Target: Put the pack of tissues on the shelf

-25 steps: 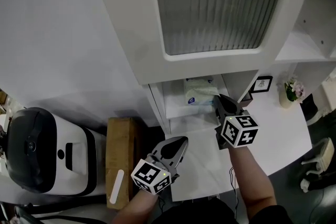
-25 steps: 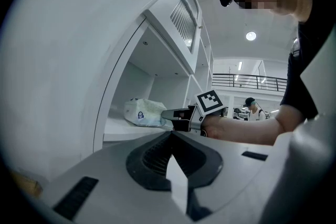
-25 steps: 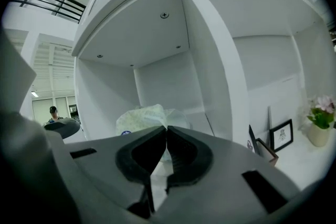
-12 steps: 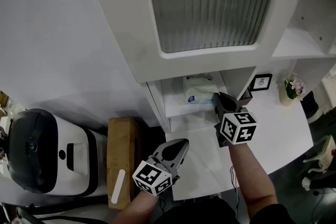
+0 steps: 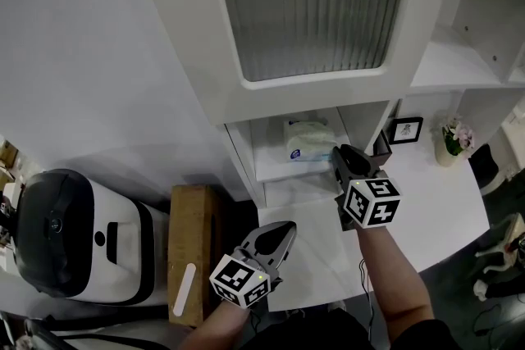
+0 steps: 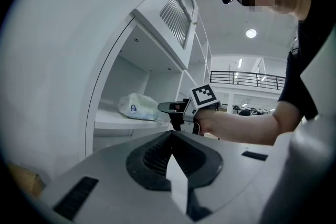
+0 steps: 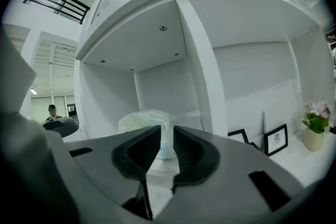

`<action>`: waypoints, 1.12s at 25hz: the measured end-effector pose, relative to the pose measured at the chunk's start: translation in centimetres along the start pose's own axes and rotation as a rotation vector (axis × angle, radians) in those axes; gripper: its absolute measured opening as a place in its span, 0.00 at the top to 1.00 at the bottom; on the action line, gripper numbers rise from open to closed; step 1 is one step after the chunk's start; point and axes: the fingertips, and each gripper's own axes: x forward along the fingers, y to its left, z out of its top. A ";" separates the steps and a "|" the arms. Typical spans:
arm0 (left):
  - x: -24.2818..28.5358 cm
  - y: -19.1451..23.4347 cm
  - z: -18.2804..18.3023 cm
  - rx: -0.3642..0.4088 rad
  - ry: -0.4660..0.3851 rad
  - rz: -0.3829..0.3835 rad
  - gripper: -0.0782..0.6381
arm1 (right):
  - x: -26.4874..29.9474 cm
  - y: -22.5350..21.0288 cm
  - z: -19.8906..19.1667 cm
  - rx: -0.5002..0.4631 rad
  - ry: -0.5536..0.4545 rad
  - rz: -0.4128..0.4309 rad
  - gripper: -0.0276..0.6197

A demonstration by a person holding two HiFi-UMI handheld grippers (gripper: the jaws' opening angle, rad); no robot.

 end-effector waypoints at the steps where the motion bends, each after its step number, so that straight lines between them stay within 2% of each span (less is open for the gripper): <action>1: 0.0 -0.2 0.1 0.002 -0.002 0.001 0.89 | -0.4 0.0 0.2 -0.002 -0.007 0.002 0.85; 6: -0.2 -1.5 0.3 0.016 -0.013 0.014 0.89 | -2.7 0.6 0.7 -0.020 -0.026 0.039 0.94; 18: -0.2 -6.3 1.0 0.035 -0.045 0.050 0.89 | -10.0 1.7 0.6 -0.021 -0.034 0.151 0.95; 28: 0.2 -10.7 -0.6 0.014 -0.040 0.080 0.89 | -15.2 2.1 -0.8 -0.041 0.001 0.237 0.95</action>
